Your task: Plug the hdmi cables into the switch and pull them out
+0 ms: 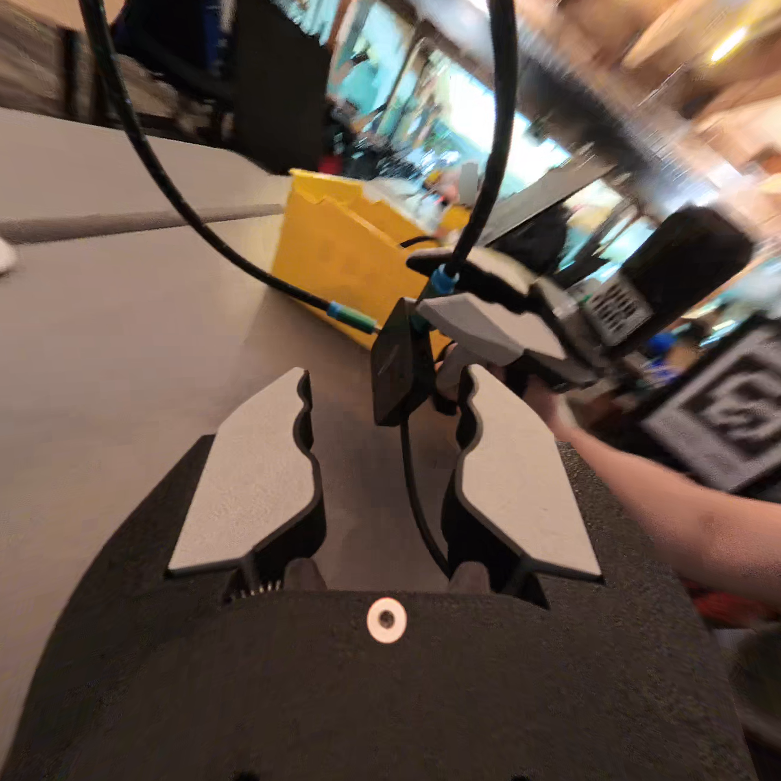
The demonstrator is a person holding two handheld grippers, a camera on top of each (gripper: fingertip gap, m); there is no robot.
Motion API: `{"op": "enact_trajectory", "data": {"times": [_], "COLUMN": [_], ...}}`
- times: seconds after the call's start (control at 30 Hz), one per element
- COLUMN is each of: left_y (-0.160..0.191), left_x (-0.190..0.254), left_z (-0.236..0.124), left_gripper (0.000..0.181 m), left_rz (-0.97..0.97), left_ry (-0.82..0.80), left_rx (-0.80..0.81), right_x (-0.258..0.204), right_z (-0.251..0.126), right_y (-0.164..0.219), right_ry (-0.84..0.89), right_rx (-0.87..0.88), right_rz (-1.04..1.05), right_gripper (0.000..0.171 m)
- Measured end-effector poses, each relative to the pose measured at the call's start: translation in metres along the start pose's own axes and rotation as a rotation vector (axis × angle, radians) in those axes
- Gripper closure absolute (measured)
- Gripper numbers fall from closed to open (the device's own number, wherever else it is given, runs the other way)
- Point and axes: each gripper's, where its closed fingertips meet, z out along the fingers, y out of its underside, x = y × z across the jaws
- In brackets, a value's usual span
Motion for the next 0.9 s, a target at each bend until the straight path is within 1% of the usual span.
{"op": "enact_trajectory", "data": {"times": [0.07, 0.17, 0.27, 0.33, 0.47, 0.53, 0.6, 0.67, 0.7, 0.77, 0.9], "left_y": [0.0, 0.008, 0.007, 0.008, 0.013, 0.008, 0.006, 0.007, 0.006, 0.006, 0.01], "left_x": [0.003, 0.013, 0.032, 0.046, 0.069, 0.079, 0.088, 0.093, 0.095, 0.096, 0.091], "left_z": [-0.002, 0.003, 0.008, 0.011, 0.012, 0.011, 0.009, 0.008, 0.007, 0.006, 0.009], "left_gripper": [0.112, 0.106, 0.096, 0.094, 0.089, 0.09, 0.096, 0.099, 0.103, 0.111, 0.112], "left_rz": [-0.074, -0.106, -0.229, -0.291, -0.326, -0.326, -0.326, -0.33, -0.328, -0.321, -0.306], "left_ry": [0.056, 0.109, 0.252, 0.348, 0.478, 0.537, 0.588, 0.62, 0.634, 0.643, 0.595], "left_rx": [0.005, -0.035, -0.031, -0.046, -0.094, -0.073, -0.075, -0.086, -0.083, -0.078, -0.101], "right_x": [-0.003, -0.012, -0.022, -0.031, -0.045, -0.051, -0.054, -0.056, -0.056, -0.055, -0.053], "right_z": [-0.004, -0.011, -0.019, -0.025, -0.04, -0.046, -0.05, -0.052, -0.053, -0.052, -0.05], "right_y": [-0.013, -0.032, -0.049, -0.06, -0.081, -0.089, -0.094, -0.095, -0.095, -0.093, -0.088], "right_ry": [-0.004, -0.04, -0.08, -0.11, -0.137, -0.154, -0.164, -0.18, -0.186, -0.197, -0.225], "right_rx": [0.046, 0.129, 0.213, 0.269, 0.385, 0.433, 0.462, 0.486, 0.493, 0.493, 0.475], "right_rz": [-0.048, -0.073, -0.103, -0.134, -0.201, -0.215, -0.228, -0.237, -0.235, -0.225, -0.193], "right_gripper": [0.148, 0.148, 0.148, 0.148, 0.149, 0.149, 0.149, 0.149, 0.149, 0.149, 0.148]}}
